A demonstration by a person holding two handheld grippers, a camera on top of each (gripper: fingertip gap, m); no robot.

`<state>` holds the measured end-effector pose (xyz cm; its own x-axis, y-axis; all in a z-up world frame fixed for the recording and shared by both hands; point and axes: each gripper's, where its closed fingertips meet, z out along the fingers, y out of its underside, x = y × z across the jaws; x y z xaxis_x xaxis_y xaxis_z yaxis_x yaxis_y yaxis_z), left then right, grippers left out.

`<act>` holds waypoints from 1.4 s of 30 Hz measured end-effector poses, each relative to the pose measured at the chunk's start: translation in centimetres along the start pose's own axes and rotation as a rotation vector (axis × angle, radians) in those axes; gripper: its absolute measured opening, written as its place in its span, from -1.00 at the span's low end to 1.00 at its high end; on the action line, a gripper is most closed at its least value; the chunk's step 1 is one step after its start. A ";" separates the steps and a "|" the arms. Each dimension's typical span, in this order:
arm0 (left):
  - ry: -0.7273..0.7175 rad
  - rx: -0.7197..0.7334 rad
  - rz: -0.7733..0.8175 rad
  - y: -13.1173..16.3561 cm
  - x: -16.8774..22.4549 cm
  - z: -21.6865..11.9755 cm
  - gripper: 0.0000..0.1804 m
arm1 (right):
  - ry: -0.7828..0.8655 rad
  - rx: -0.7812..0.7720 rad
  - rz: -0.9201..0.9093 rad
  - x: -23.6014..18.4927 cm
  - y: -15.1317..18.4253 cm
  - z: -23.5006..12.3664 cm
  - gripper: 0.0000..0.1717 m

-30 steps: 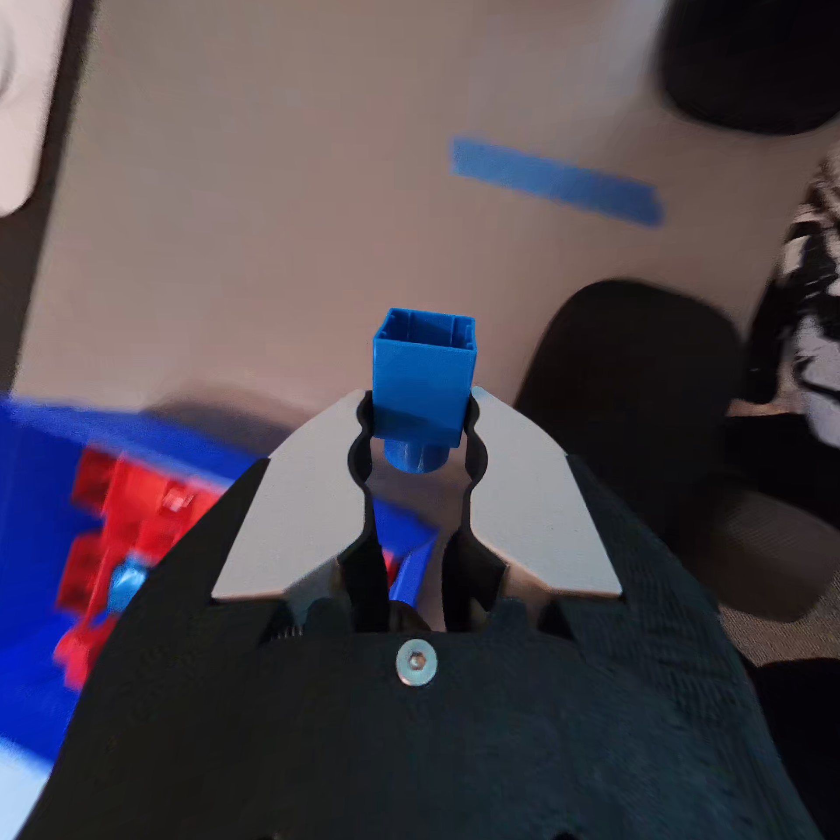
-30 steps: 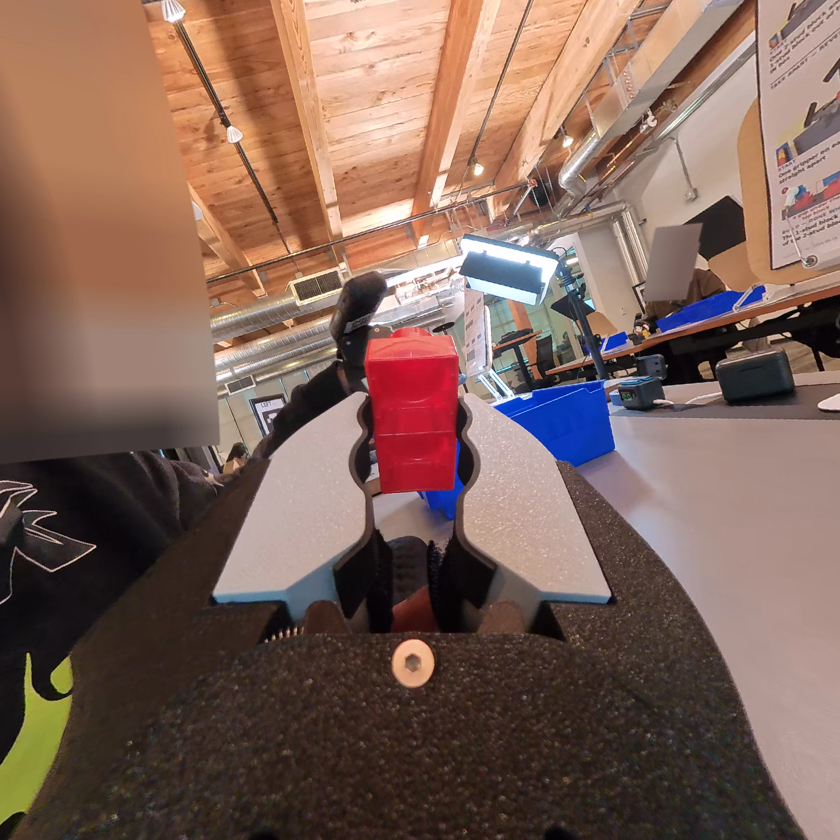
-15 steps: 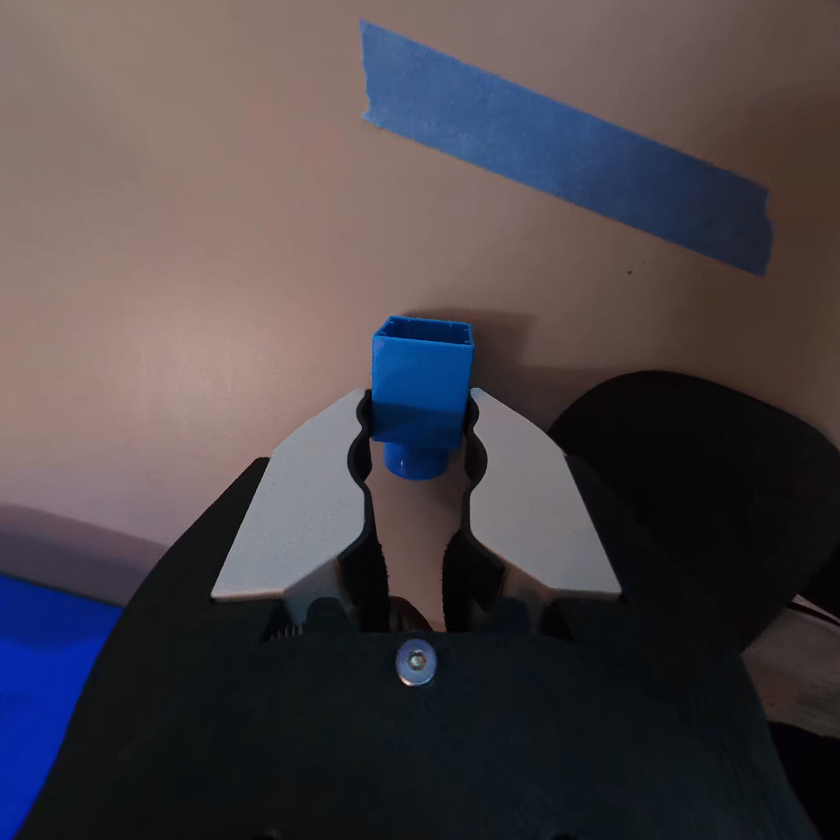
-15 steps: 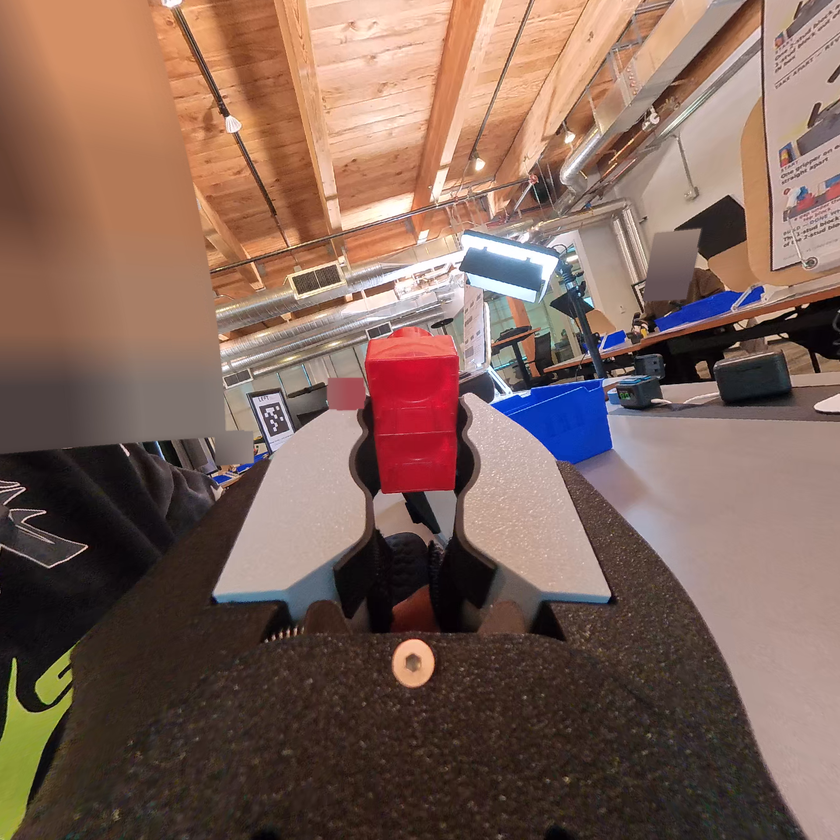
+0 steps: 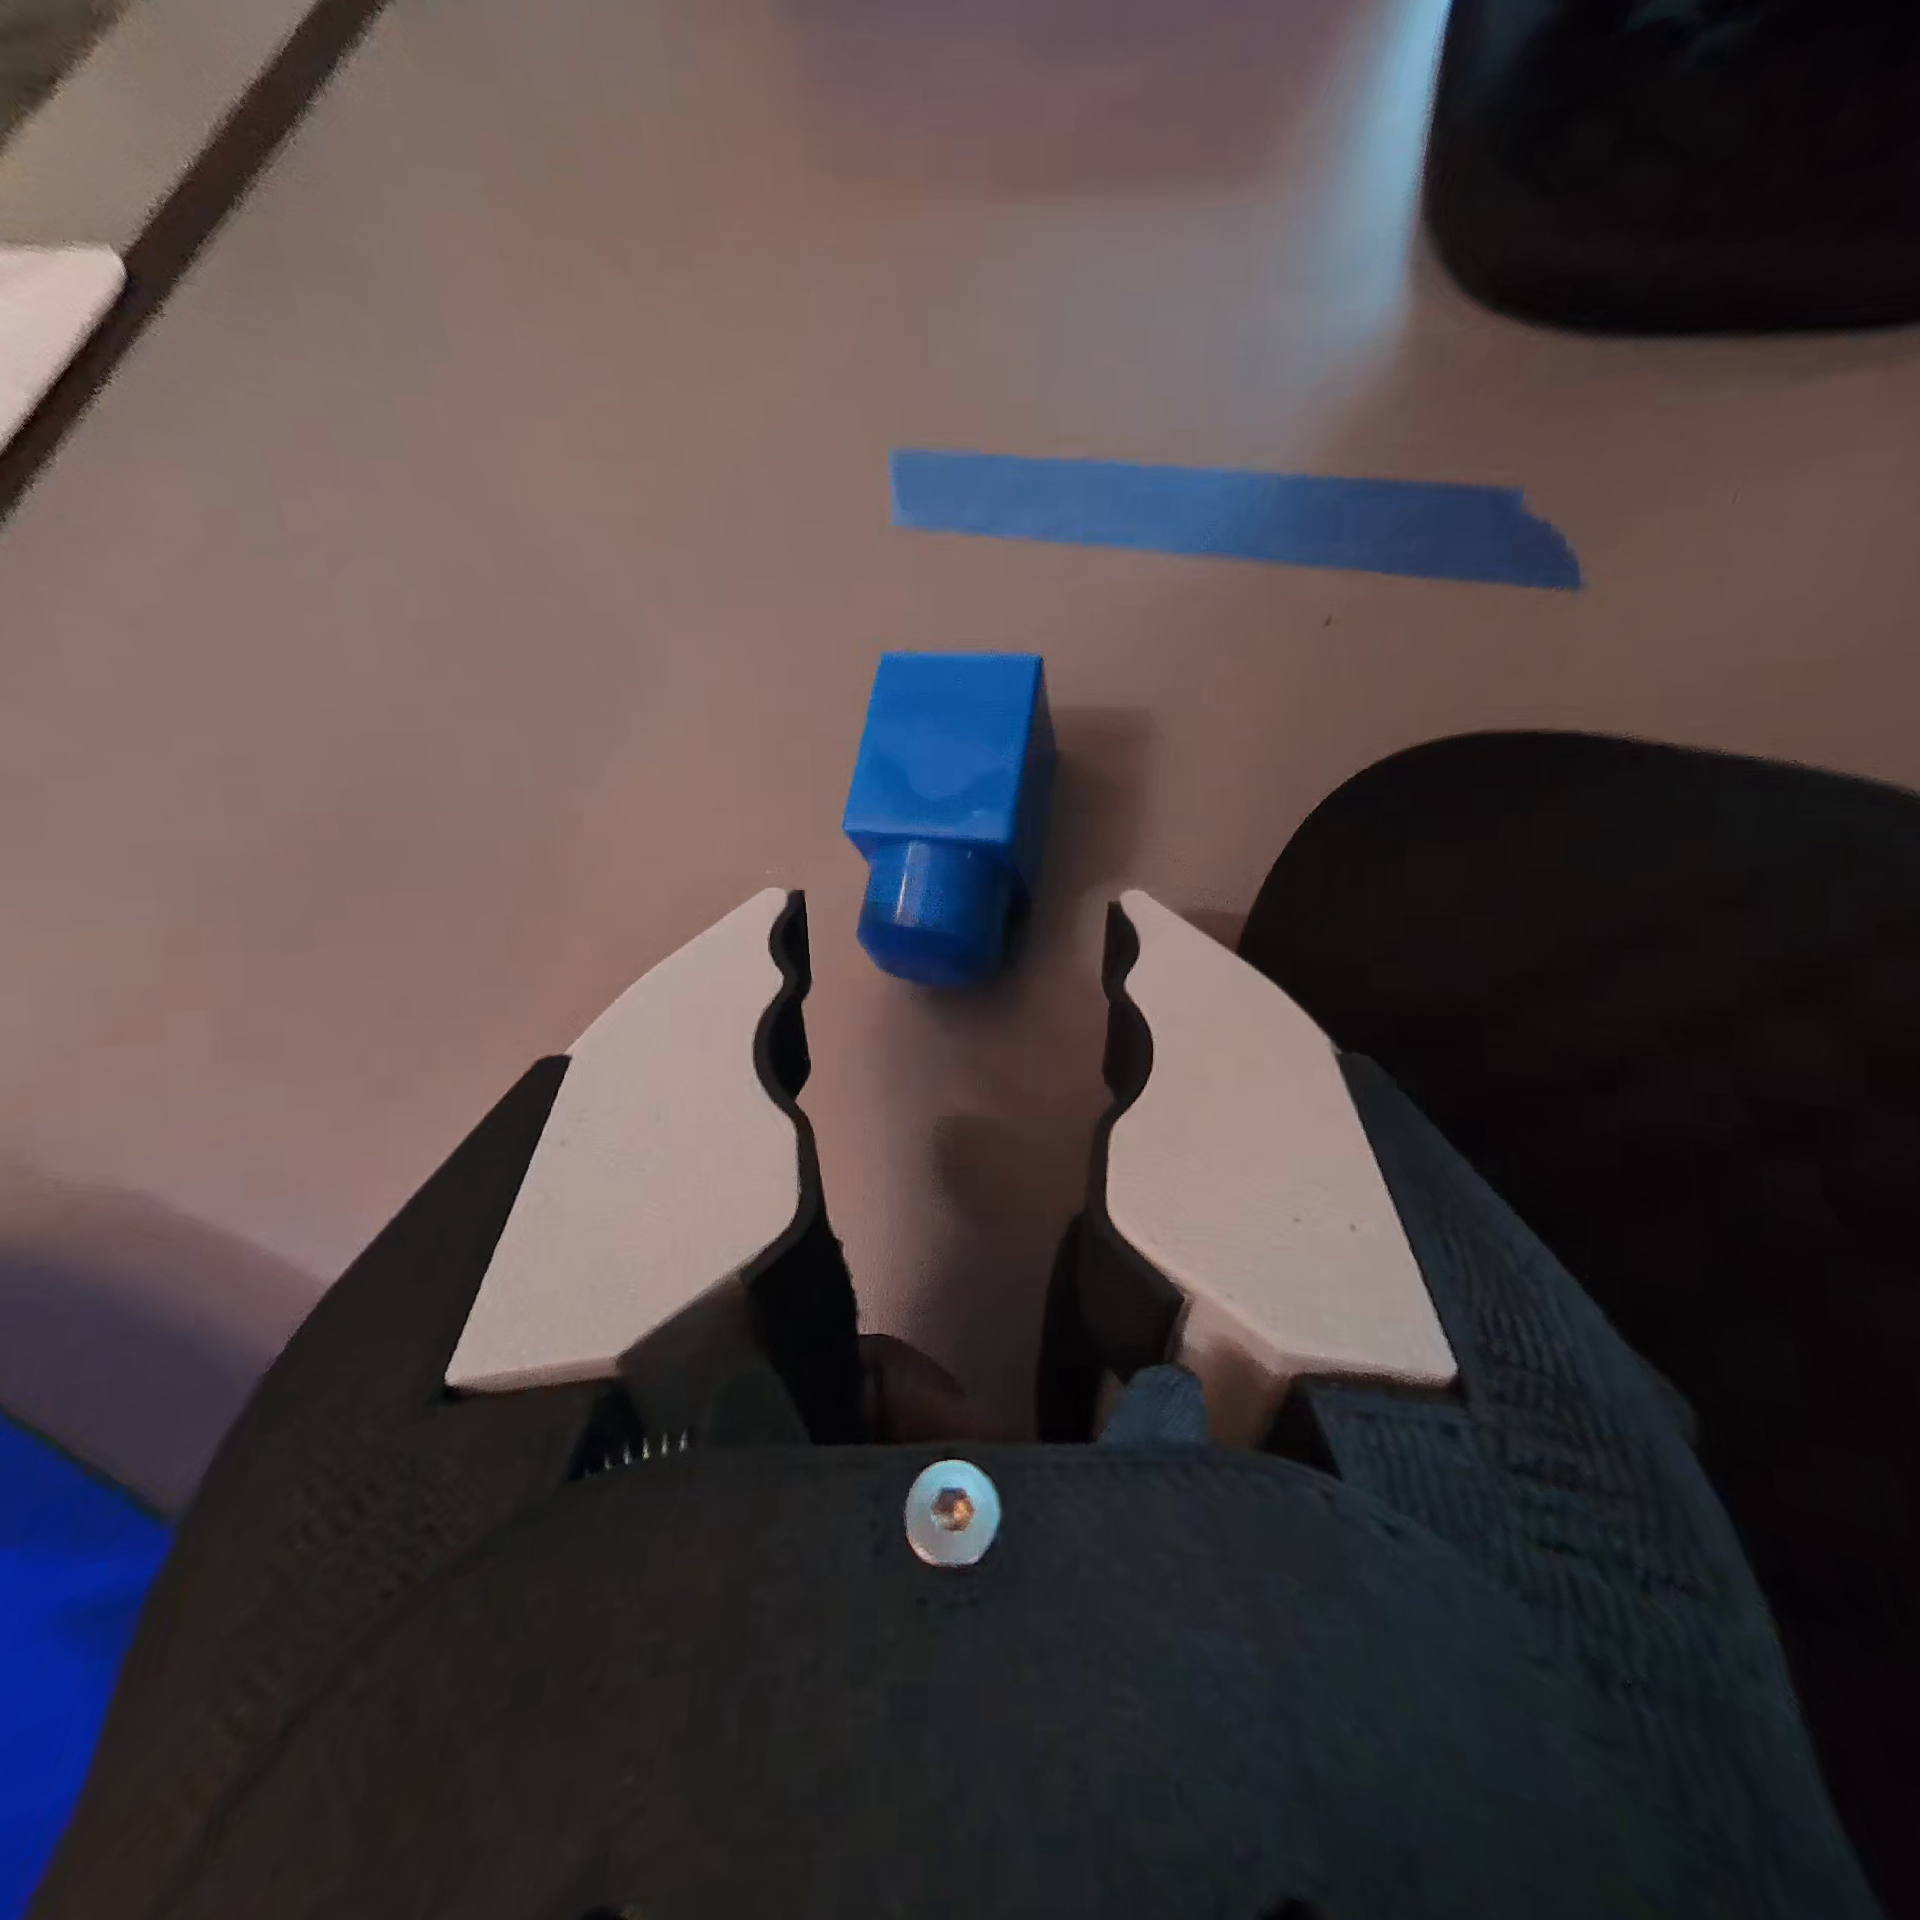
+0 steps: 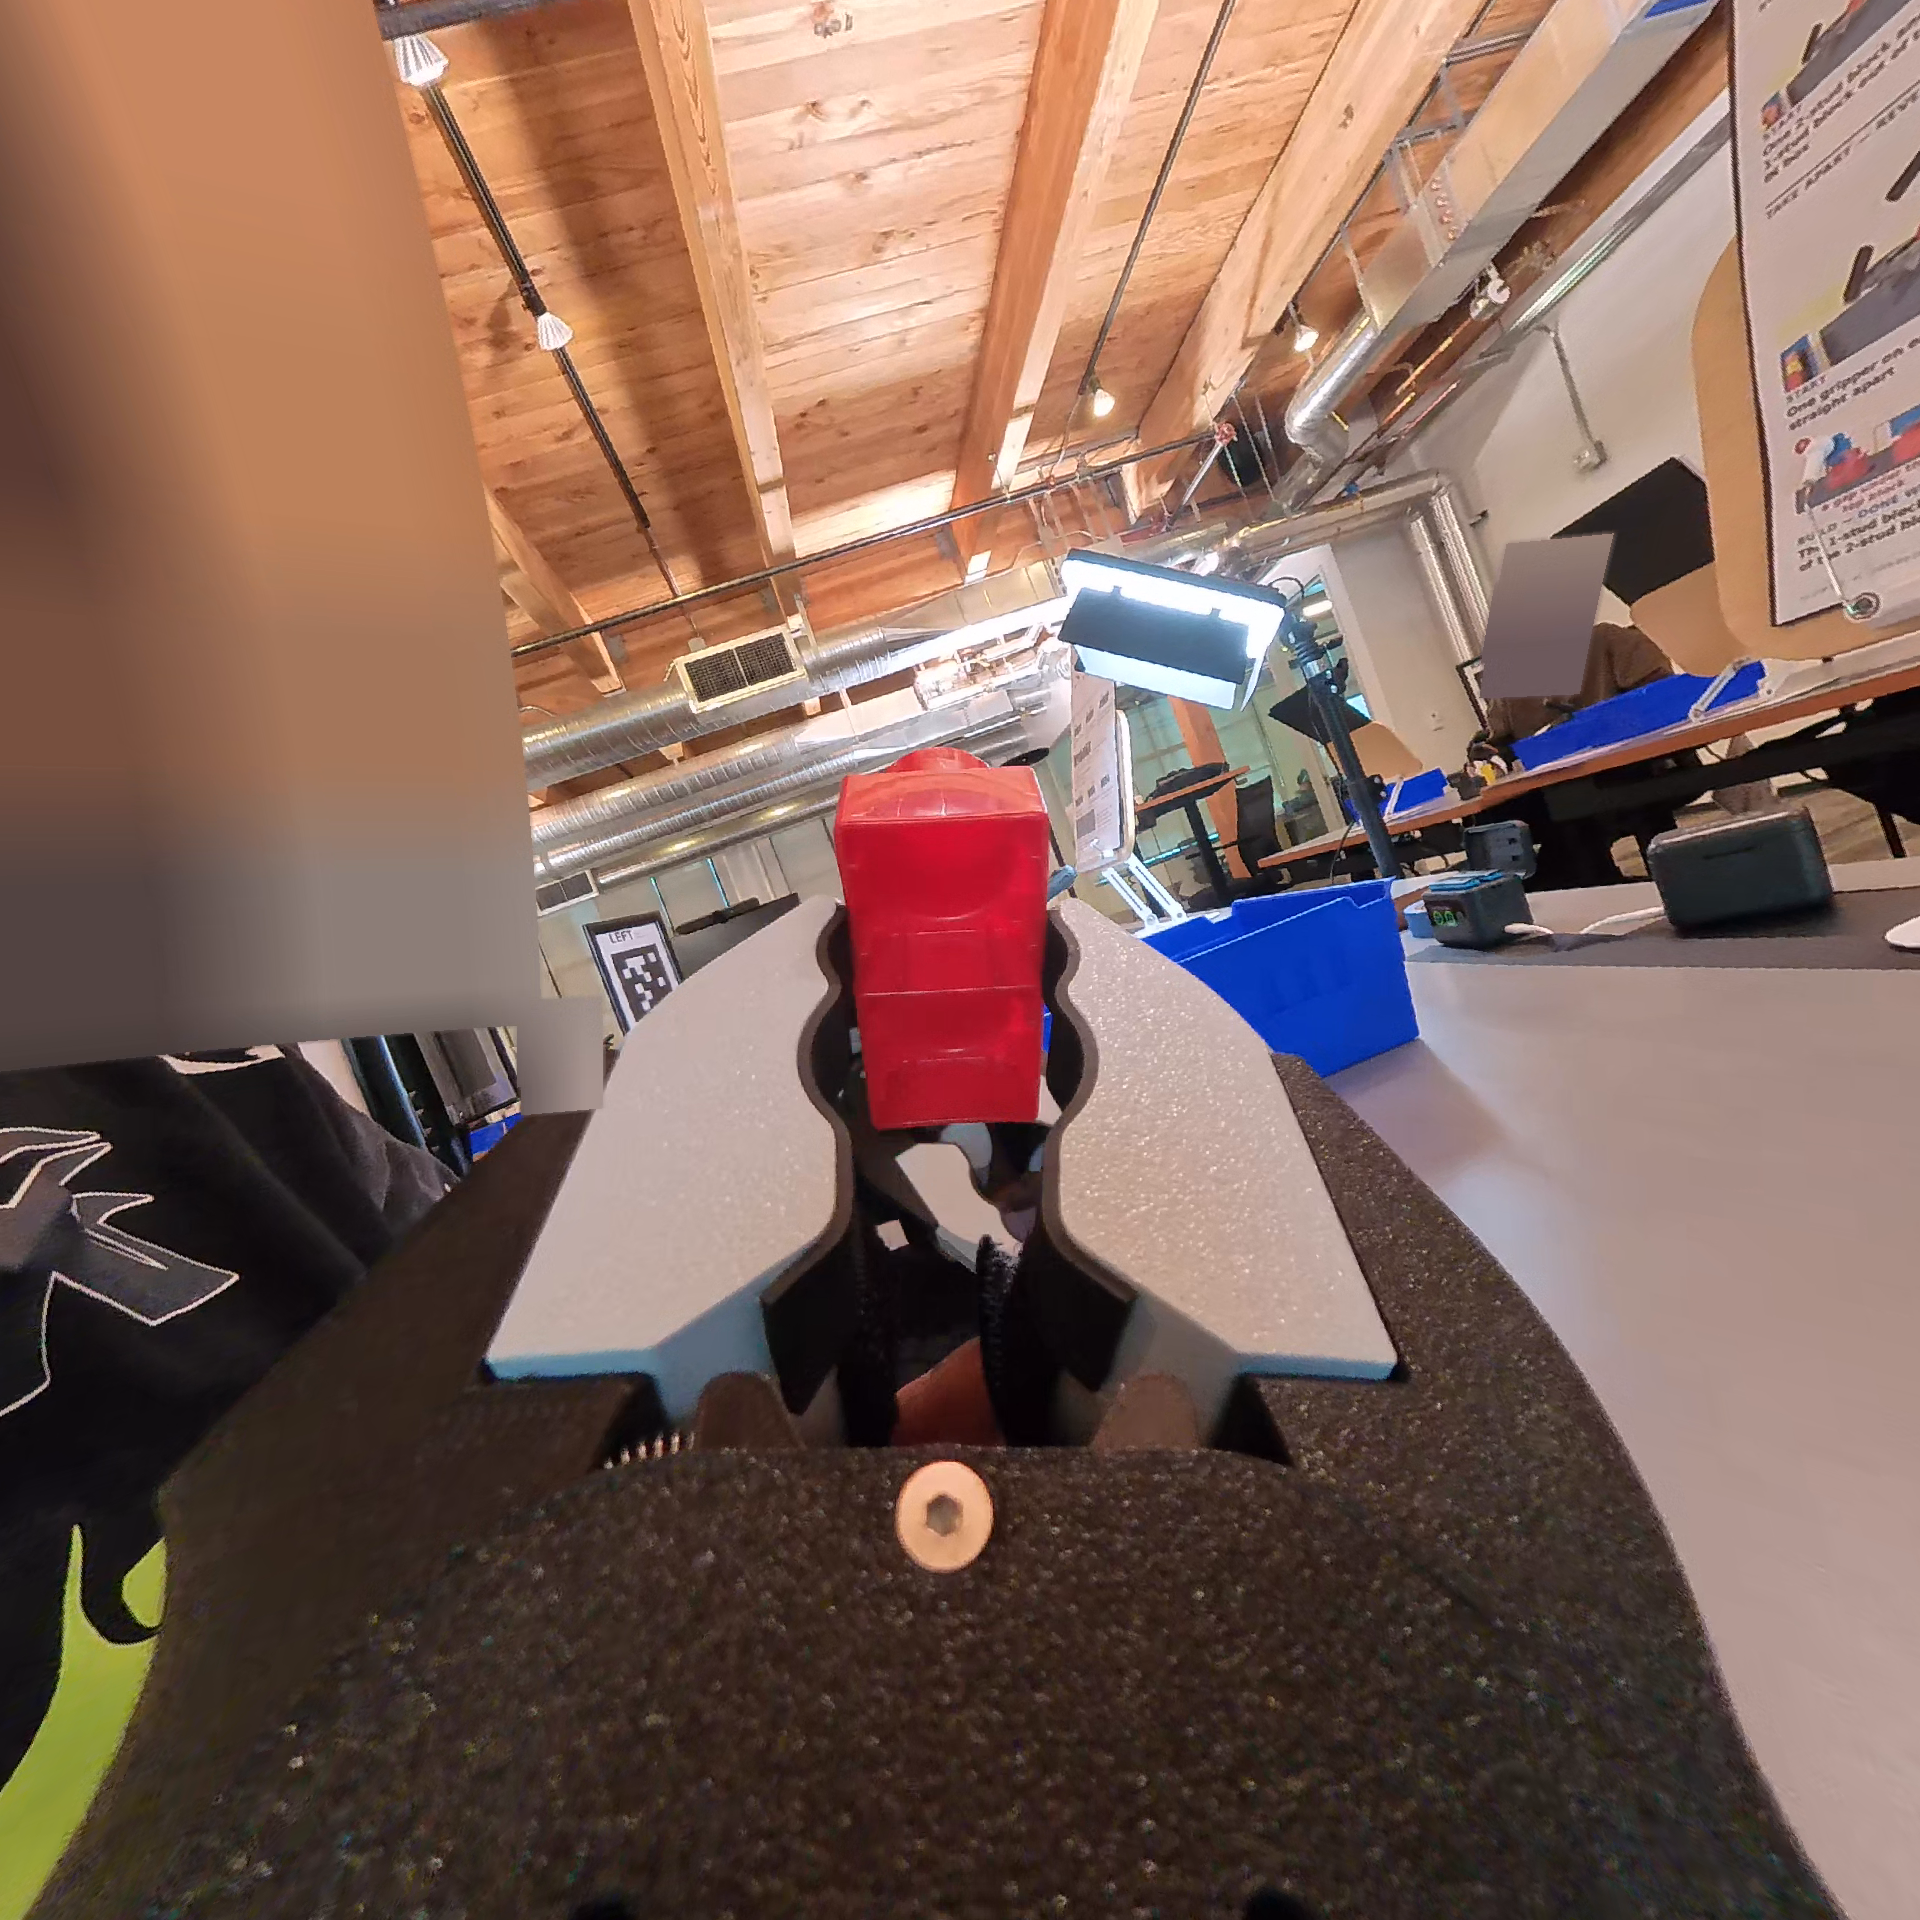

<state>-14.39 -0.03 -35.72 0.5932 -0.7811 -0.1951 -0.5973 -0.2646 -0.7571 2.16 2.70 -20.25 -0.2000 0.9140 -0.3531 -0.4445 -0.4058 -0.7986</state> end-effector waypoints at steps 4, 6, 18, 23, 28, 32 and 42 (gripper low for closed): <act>0.017 -0.017 -0.041 1.0 -0.2 0.9 -0.48 | 0.009 0.007 -0.002 0.1 -0.1 -0.1 -0.59; 0.007 0.021 -0.048 0.5 -0.4 0.7 -0.57 | 0.010 0.006 0.000 0.2 -0.1 -0.1 -0.59; 0.068 -0.233 -0.113 -1.5 0.2 -3.2 -0.69 | 0.004 -0.004 -0.003 0.1 0.1 0.0 -0.59; 0.108 -0.722 0.042 -0.8 -0.6 -6.4 -0.68 | -0.001 -0.005 -0.005 0.0 0.1 0.0 -0.59; 0.160 -1.111 0.253 -0.3 -2.0 -6.3 -0.68 | 0.003 0.004 -0.011 0.0 -0.1 -0.1 -0.59; 0.250 -1.207 0.301 0.2 -1.8 -5.3 -0.68 | 0.009 0.019 -0.009 0.1 -0.4 -0.4 -0.59; 0.291 -1.141 0.263 0.5 -0.9 -4.1 -0.55 | 0.001 0.016 -0.010 0.0 -0.4 -0.4 -0.59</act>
<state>-17.40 -1.80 -33.36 0.3261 -0.9453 -0.0019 -0.9017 -0.3116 0.2997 2.68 2.82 -20.14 -0.1948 0.9178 -0.3460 -0.4602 -0.3971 -0.7940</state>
